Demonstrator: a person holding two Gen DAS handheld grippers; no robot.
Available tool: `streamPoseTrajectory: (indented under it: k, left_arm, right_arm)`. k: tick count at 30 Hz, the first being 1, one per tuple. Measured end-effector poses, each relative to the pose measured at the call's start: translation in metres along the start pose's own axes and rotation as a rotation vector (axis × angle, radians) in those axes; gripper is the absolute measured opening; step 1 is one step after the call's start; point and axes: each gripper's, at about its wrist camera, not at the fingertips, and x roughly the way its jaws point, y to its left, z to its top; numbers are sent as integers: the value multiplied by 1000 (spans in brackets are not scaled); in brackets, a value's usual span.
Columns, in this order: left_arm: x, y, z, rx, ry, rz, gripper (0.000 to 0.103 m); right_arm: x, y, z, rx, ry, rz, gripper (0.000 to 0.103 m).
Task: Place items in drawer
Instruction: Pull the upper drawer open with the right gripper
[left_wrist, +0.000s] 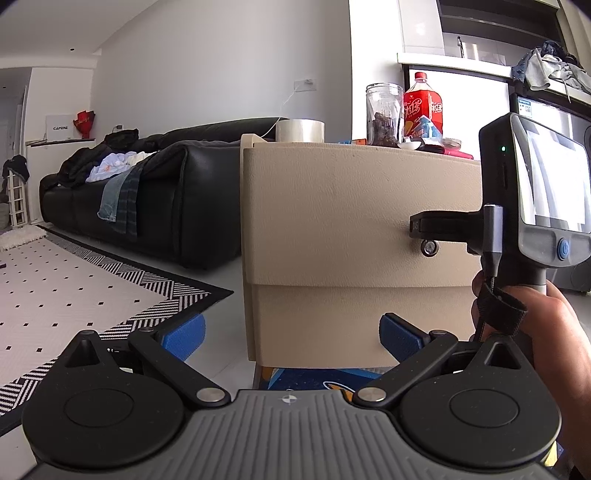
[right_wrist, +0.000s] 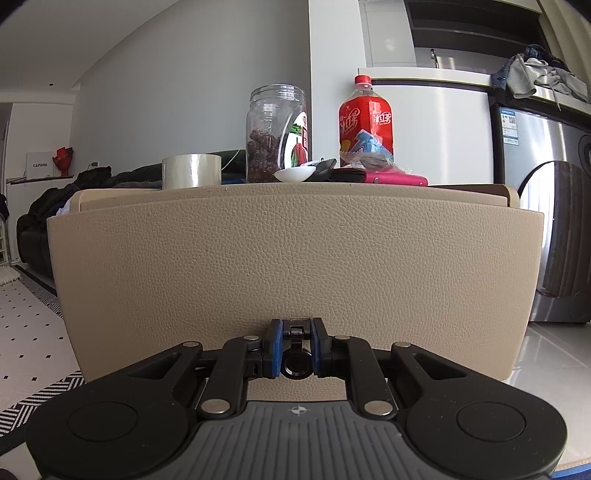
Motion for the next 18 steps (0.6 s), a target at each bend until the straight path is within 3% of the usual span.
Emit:
streamPoseTrajectory:
  k: [18]
  left_arm:
    - [-10,3,0,-18,2,13,103]
  right_arm:
    - [-11,3,-5,19,-13,-6,18]
